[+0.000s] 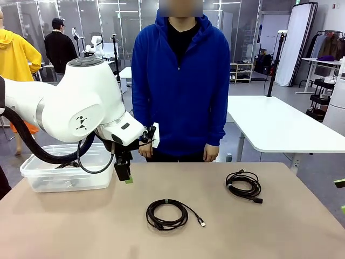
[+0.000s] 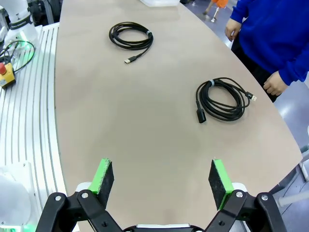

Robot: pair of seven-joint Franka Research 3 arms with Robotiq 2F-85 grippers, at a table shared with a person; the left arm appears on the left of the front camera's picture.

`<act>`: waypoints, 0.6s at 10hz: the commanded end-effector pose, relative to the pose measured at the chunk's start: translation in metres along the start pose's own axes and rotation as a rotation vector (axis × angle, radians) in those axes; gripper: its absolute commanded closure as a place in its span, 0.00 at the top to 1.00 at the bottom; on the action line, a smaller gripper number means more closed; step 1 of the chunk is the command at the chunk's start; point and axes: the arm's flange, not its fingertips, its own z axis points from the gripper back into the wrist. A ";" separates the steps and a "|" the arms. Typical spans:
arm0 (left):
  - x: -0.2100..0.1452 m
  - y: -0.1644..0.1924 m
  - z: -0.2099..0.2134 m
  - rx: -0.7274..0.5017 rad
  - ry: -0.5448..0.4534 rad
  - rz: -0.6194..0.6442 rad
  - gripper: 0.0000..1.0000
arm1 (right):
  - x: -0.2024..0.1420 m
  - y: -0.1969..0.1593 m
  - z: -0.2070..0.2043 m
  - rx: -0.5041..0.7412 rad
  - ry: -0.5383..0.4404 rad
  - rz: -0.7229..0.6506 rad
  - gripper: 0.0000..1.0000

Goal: Organize and store the cables.
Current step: Place the USB Extension Cable into the Organizing box.

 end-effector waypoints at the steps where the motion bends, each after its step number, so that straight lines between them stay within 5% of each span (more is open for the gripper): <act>1: 0.012 -0.009 -0.006 -0.018 0.003 0.000 1.00 | 0.002 -0.002 -0.001 -0.004 -0.017 -0.010 1.00; 6: 0.058 -0.001 -0.057 -0.101 0.078 0.022 1.00 | 0.002 -0.002 -0.001 -0.004 -0.017 -0.010 1.00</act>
